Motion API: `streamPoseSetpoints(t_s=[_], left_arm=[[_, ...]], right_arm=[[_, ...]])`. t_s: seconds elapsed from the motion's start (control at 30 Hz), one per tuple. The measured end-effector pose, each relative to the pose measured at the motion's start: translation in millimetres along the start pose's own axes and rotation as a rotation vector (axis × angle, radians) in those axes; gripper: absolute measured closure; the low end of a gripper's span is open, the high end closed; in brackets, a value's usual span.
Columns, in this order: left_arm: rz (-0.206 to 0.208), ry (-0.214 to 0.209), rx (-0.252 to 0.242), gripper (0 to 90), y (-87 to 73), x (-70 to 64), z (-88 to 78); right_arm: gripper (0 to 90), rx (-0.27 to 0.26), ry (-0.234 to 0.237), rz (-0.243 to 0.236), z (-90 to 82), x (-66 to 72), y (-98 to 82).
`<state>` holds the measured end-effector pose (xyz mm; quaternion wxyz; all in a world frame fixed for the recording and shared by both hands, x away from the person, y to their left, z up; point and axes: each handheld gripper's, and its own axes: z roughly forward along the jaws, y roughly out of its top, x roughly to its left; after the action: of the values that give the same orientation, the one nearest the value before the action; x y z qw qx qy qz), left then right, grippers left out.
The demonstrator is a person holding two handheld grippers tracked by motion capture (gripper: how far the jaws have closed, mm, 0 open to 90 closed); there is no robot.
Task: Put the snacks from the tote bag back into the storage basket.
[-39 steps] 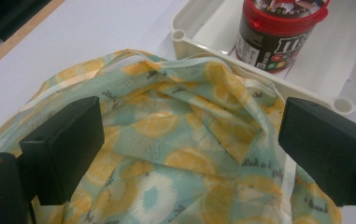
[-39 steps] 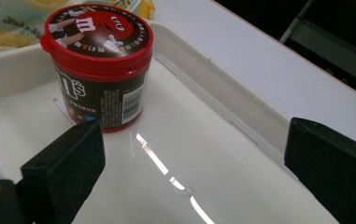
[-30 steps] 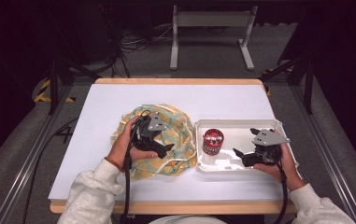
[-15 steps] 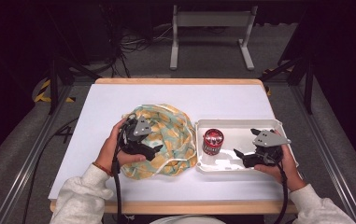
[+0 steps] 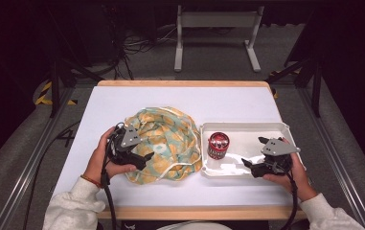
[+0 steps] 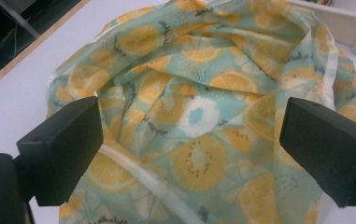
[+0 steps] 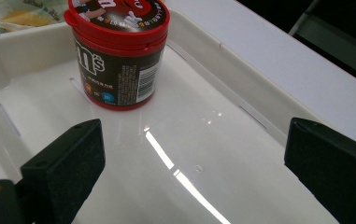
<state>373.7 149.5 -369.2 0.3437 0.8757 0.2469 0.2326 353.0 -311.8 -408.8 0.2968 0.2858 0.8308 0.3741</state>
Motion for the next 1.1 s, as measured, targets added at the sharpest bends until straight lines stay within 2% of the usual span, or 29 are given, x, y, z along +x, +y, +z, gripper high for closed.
streamPoseSetpoints(t_s=[0.37,0.4,0.57,0.77,0.83,1.03,1.1], left_arm=[[-0.046,0.03,-0.024,6.5,-24.8,3.1,-9.1],[-0.048,0.046,-0.025,6.5,-29.2,3.3,-10.0],[-0.068,0.044,-0.056,6.5,-43.8,6.1,-18.0],[-0.07,0.058,-0.074,5.8,-63.5,7.7,-27.4],[-0.092,0.054,-0.078,5.8,-70.4,9.2,-29.8],[-0.155,0.093,-0.087,6.3,-91.7,15.9,-34.5],[-0.187,0.076,-0.102,6.3,-99.5,18.2,-34.8]], right_arm=[[5.8,0.001,0.007,-0.007,-2.2,2.5,-0.7],[5.8,0.002,0.009,-0.008,-1.9,2.7,-0.8],[5.8,0.001,0.008,-0.017,-0.1,3.8,-0.1],[5.7,0.004,0.01,-0.036,-0.4,4.7,1.2],[5.6,0.001,0.014,-0.035,-0.8,4.7,1.8],[5.6,0.005,0.019,-0.042,0.1,5.5,2.1],[5.6,0.004,0.015,-0.048,-0.1,5.3,2.3]])
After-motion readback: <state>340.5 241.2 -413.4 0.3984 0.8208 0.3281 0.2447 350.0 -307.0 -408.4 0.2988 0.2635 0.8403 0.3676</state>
